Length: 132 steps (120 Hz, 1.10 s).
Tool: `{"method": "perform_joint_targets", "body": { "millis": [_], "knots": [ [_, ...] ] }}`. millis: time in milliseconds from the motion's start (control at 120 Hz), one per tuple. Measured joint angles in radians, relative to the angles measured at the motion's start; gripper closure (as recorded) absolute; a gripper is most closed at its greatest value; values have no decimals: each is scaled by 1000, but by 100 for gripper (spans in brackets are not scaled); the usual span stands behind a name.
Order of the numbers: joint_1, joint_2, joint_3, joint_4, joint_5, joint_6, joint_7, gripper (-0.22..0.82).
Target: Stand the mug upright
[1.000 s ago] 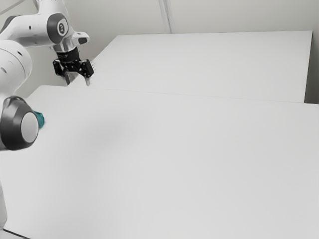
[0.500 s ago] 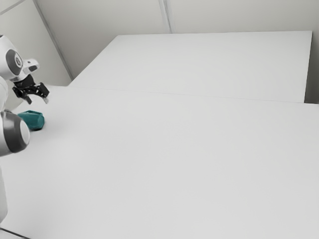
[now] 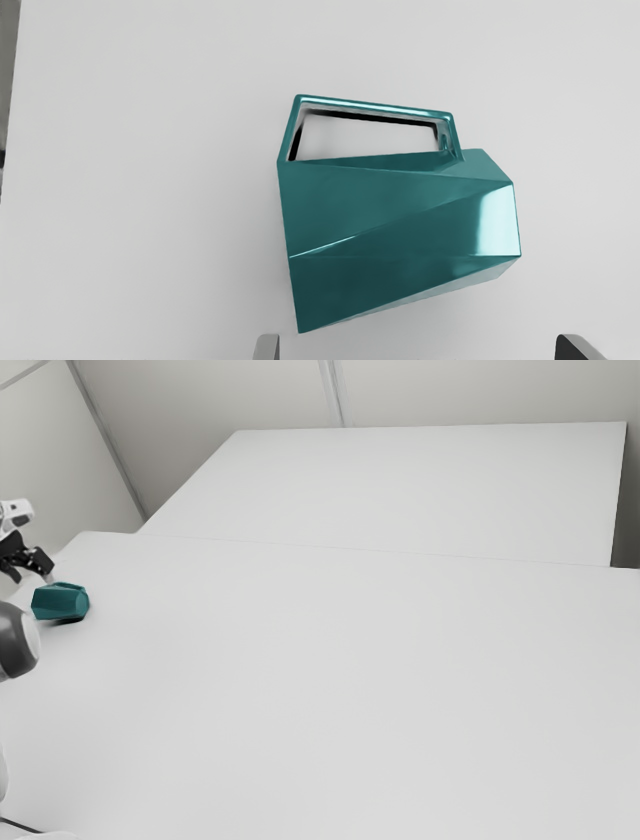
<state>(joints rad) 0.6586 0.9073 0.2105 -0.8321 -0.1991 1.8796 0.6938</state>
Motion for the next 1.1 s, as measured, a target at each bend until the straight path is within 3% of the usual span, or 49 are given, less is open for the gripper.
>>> {"method": "perform_joint_targets", "body": {
  "millis": [167,533,1100],
  "knots": [
    [40,3,-5,4,-2,2,43,0],
    [178,85,-182,105,-15,9,130,0],
    [249,121,-195,111,-201,35,256,0]
  ]
}}
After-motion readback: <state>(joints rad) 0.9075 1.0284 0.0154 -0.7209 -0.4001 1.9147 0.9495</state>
